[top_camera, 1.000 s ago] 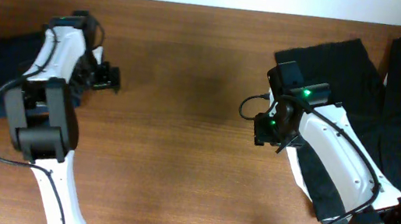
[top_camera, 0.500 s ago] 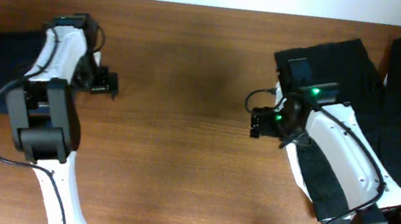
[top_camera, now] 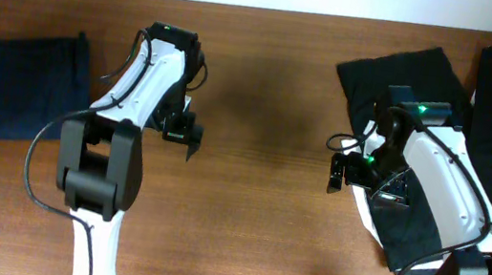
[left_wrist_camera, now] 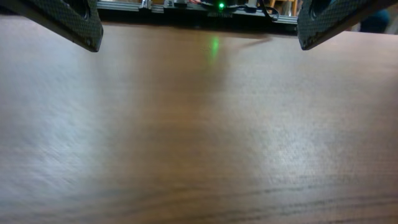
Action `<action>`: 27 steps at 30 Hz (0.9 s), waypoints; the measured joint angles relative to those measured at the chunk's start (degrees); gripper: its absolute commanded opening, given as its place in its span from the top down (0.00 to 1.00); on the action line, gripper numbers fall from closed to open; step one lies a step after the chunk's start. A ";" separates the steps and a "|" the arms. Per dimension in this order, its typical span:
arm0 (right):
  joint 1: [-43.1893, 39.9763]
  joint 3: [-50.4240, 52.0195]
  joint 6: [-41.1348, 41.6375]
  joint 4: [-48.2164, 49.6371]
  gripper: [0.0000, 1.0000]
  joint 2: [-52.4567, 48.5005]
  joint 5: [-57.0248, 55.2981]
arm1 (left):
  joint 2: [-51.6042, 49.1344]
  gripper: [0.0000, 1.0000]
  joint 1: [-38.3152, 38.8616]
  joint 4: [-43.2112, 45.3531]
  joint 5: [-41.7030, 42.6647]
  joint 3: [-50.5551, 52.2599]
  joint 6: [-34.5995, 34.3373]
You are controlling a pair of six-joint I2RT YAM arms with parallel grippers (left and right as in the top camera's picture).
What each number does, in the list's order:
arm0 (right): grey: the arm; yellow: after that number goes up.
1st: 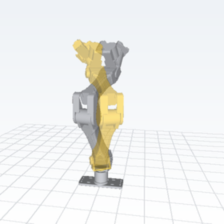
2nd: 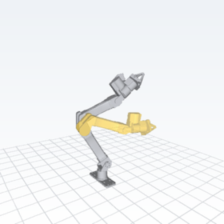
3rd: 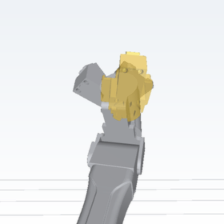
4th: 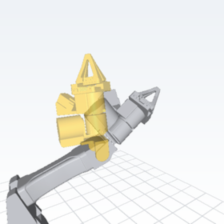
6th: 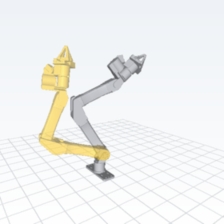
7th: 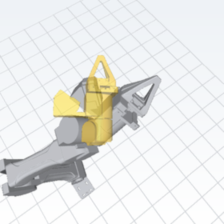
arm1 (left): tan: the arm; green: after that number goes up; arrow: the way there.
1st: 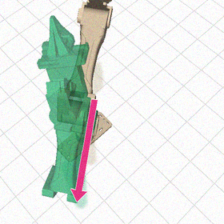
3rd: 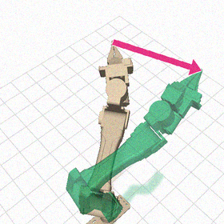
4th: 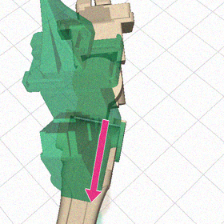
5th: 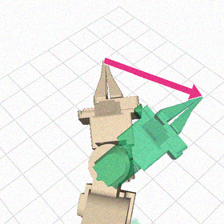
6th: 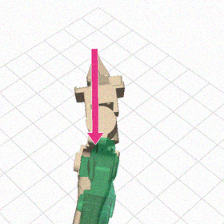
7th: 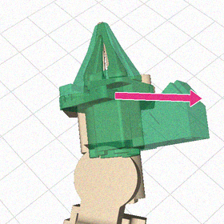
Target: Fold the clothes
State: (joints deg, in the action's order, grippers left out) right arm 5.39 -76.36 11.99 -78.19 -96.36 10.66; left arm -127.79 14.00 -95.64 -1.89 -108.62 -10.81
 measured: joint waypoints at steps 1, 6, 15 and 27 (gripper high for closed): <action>0.00 0.48 -0.02 0.66 0.01 0.70 0.00 | 2.16 0.01 0.94 0.07 0.00 0.09 -0.46; 0.00 6.67 -0.17 6.01 0.01 17.53 0.00 | 19.63 0.01 4.44 9.20 -0.15 8.48 -1.11; 0.00 17.86 -1.51 16.11 0.01 47.41 -2.36 | 69.68 0.01 5.51 41.07 -4.24 44.13 -0.35; 0.00 21.84 -2.14 17.38 0.01 61.33 -7.21 | 88.11 0.01 5.49 47.01 -16.31 58.82 0.70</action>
State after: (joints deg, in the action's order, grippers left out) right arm 5.39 -54.52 9.85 -60.82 -35.03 3.44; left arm -39.68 19.49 -48.62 -18.20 -49.80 -10.11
